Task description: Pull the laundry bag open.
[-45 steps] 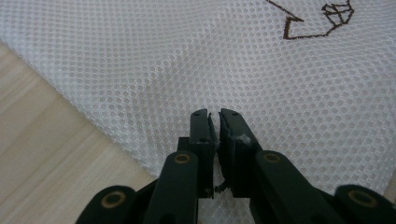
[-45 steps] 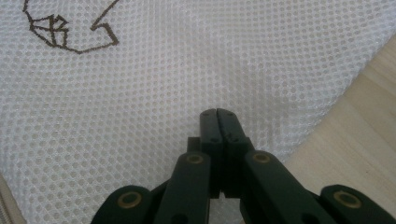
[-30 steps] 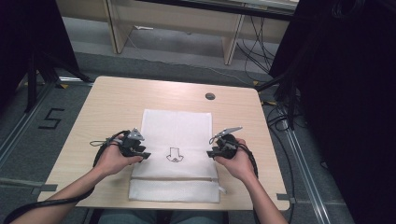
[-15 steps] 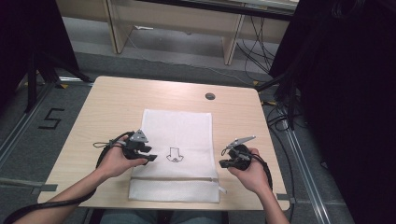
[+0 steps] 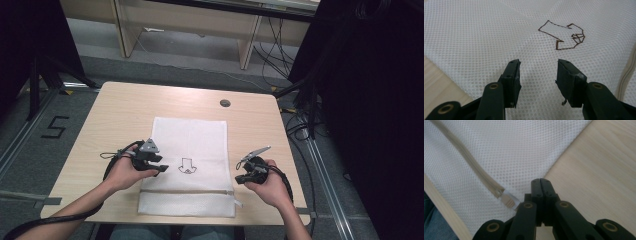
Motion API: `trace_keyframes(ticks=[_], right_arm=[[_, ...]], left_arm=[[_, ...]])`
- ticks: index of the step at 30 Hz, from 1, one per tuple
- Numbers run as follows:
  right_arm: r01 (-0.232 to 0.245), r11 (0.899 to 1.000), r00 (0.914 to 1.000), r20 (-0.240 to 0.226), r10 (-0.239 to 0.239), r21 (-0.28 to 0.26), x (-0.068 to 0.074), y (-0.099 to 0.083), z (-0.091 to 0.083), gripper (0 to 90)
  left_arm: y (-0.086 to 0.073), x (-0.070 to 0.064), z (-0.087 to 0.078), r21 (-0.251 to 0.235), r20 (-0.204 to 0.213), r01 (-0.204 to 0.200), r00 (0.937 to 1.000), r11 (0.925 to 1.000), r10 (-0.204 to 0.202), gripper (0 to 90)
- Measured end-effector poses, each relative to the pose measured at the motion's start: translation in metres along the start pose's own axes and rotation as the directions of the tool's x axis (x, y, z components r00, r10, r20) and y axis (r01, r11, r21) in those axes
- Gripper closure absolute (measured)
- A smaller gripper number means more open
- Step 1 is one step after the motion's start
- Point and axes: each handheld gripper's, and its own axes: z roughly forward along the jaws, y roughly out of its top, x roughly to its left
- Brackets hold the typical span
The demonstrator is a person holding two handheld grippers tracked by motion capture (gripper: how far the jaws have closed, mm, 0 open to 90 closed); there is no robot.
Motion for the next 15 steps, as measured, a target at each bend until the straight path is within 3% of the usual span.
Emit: trace_keyframes(ticks=[2,4,8,10,11,12,13,14,15], right_arm=[[-0.017,0.999,0.9999,0.000,0.017,0.029,0.003,-0.001,-0.003,90.0],[0.032,0.999,0.9994,-0.014,-0.031,0.037,0.000,-0.002,-0.004,90.0],[0.064,0.992,0.9974,-0.039,-0.060,0.112,-0.001,-0.008,0.001,90.0],[0.070,0.990,0.9966,-0.052,-0.064,0.121,0.000,-0.009,0.002,90.0],[0.058,0.986,0.9966,-0.067,-0.048,0.153,0.002,-0.011,0.002,90.0],[0.058,0.986,0.9966,-0.067,-0.048,0.153,0.002,-0.011,0.002,90.0],[0.081,0.985,0.9956,-0.059,-0.072,0.155,0.000,-0.011,0.003,90.0],[0.073,0.984,0.9960,-0.063,-0.063,0.165,0.001,-0.011,0.004,90.0],[0.078,0.983,0.9956,-0.065,-0.068,0.164,0.001,-0.011,0.004,90.0]], left_arm=[[0.002,-0.001,-0.001,-0.001,0.008,-0.016,0.9998,0.9999,0.016,53.2],[0.003,-0.002,-0.001,-0.004,0.012,-0.005,0.9999,1.0000,0.005,53.5],[0.002,-0.002,0.003,0.018,0.019,-0.020,0.9996,0.9996,0.020,53.5],[0.003,-0.002,0.004,0.022,0.019,-0.016,0.9997,0.9996,0.016,53.5],[0.004,-0.002,0.005,0.015,0.024,-0.022,0.9995,0.9996,0.022,53.6],[0.004,-0.003,0.006,0.016,0.031,-0.012,0.9995,0.9998,0.011,53.6],[0.004,-0.004,0.007,0.026,0.035,-0.020,0.9992,0.9995,0.019,53.6],[0.003,-0.003,0.008,0.040,0.040,-0.046,0.9982,0.9981,0.044,53.7],[0.001,-0.005,0.010,0.048,0.040,-0.032,0.9987,0.9983,0.030,54.0]])
